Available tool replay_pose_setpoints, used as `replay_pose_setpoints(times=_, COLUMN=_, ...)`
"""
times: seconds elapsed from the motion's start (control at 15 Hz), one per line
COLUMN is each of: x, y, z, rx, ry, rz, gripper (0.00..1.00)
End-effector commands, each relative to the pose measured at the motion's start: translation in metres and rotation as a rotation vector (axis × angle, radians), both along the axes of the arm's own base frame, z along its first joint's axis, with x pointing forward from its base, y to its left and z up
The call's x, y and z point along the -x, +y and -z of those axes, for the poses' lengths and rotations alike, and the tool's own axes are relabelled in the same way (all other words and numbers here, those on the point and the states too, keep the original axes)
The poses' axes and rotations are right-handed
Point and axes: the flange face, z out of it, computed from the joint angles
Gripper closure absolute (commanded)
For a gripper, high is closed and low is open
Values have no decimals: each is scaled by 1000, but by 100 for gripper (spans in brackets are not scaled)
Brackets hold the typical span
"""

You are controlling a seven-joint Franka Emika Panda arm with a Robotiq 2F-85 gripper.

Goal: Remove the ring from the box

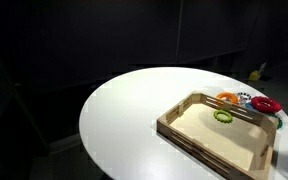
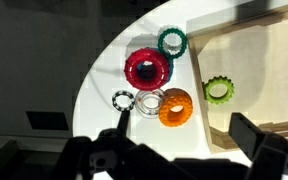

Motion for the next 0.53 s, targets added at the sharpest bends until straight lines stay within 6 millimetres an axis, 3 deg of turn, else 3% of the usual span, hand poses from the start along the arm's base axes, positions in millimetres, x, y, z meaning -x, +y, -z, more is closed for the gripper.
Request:
replay_pose_setpoints(times=0.0, x=-25, y=12, z=11, rx=-55, ry=22, rz=33, gripper=0)
replay_pose_setpoints(times=0.47, x=-44, y=36, z=65, rx=-125, ry=58, rz=46, gripper=0)
